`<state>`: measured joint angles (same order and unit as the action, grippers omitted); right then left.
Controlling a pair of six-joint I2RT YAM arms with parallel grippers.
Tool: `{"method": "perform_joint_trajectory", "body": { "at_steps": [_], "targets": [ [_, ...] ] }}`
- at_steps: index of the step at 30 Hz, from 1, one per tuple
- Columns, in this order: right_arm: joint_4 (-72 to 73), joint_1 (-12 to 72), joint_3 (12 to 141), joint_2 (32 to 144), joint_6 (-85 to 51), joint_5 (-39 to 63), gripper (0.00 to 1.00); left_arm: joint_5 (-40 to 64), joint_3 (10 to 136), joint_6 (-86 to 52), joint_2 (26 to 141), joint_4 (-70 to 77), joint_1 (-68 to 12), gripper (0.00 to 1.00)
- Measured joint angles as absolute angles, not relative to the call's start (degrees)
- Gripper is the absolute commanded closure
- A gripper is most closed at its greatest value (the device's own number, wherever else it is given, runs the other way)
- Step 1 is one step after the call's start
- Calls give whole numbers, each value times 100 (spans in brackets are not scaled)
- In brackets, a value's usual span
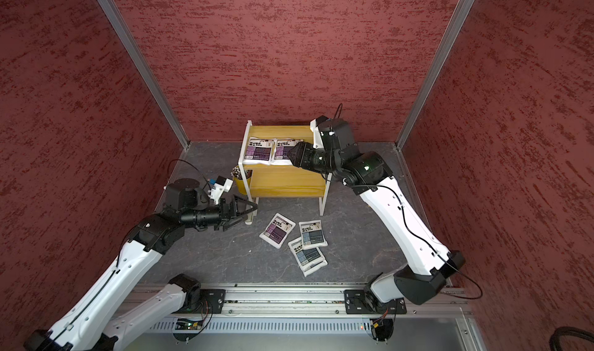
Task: Place the bagged coffee beans on the shelf by color
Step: Place the bagged coffee beans on the shelf, then pick up the bagged coffee beans at the center of the board.
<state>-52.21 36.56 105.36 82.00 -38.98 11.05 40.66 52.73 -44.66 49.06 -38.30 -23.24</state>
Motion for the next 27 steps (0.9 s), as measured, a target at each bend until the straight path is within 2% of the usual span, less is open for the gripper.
{"method": "perform_joint_trajectory", "body": {
  "at_steps": [8,15,19,27],
  "targets": [
    [-5301,4541,8827,6726,-4333,871,45,3566,4508,-4257,4633,-3774,-2729,0],
    [-5216,4759,6746,5736,-5092,613,45,3402,4305,-4248,4912,-3496,-2845,0],
    [-4786,4831,5787,5699,-5461,670,45,3369,4204,-4202,5113,-3242,-2895,0],
    [-3387,4906,4687,6451,-6071,1079,45,3133,3704,-4108,5168,-2947,-2904,0]
  ]
}}
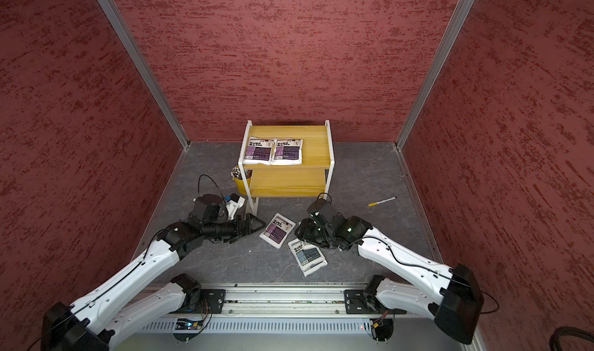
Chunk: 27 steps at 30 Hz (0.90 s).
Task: Place the bagged coffee beans on the shelf by color
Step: Pick up the bagged coffee beans at the center of the board.
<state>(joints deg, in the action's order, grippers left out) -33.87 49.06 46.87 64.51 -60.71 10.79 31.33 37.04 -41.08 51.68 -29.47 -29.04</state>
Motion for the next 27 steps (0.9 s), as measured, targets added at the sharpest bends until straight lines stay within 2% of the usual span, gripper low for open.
{"method": "perform_joint_trajectory", "body": {
  "at_steps": [12,27],
  "targets": [
    [-1824,4956,4364,7461,-6541,1594,47,2943,3691,-3754,5408,-2862,-2906,0],
    [-779,5006,4399,8792,-6794,1979,48,2814,3638,-3500,5999,-2307,-2932,0]
  ]
}}
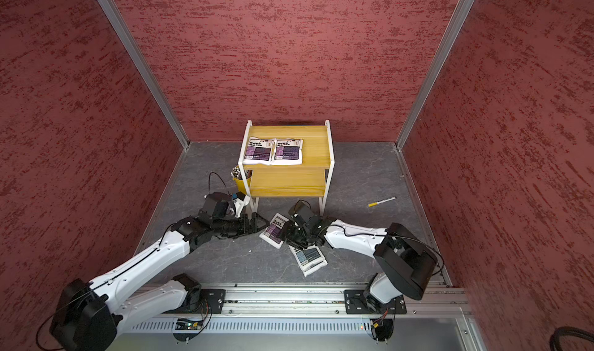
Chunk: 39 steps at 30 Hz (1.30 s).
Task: Place the bagged coffee beans on the shelf by color
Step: Pick up the bagged coffee beans at the center of the board.
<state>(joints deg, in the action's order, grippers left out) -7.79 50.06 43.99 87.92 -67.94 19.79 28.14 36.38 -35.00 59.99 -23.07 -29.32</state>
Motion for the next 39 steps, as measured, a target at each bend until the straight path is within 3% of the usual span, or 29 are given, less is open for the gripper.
{"method": "perform_joint_trajectory", "body": {
  "at_steps": [24,39],
  "targets": [
    [-281,4954,4591,9666,-6768,2143,48,2803,3852,-2602,7907,-1398,-3065,0],
    [128,4847,4217,9474,-6831,1990,50,2412,3874,-2628,8123,-1162,-3424,0]
  ]
}}
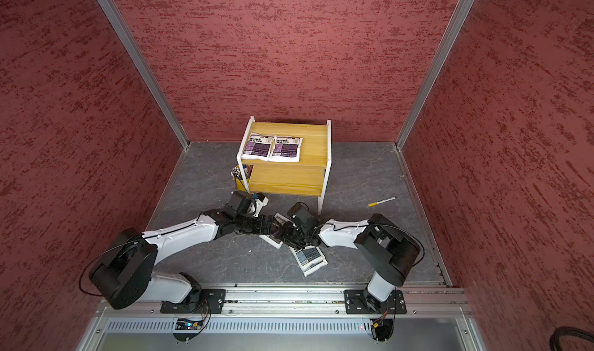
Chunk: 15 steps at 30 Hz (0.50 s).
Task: Place the bagged coffee beans on the shelf by color
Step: Pick up the bagged coffee beans at the center of the board.
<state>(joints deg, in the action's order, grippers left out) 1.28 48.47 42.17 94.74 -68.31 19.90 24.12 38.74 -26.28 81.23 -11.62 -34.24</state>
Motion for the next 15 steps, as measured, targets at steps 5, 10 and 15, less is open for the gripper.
{"method": "perform_joint_trajectory", "body": {
  "at_steps": [5,10,15],
  "targets": [
    [123,4794,4147,9397,-6862,1876,50,1979,3881,-2722,8254,-1339,-3658,0],
    [134,4790,4147,9404,-6860,1828,50,1761,3916,-2783,8309,-1525,-3717,0],
    [167,4731,4193,9467,-6862,1785,51,1743,4097,-2779,8486,-1597,-3693,0]
  ]
}}
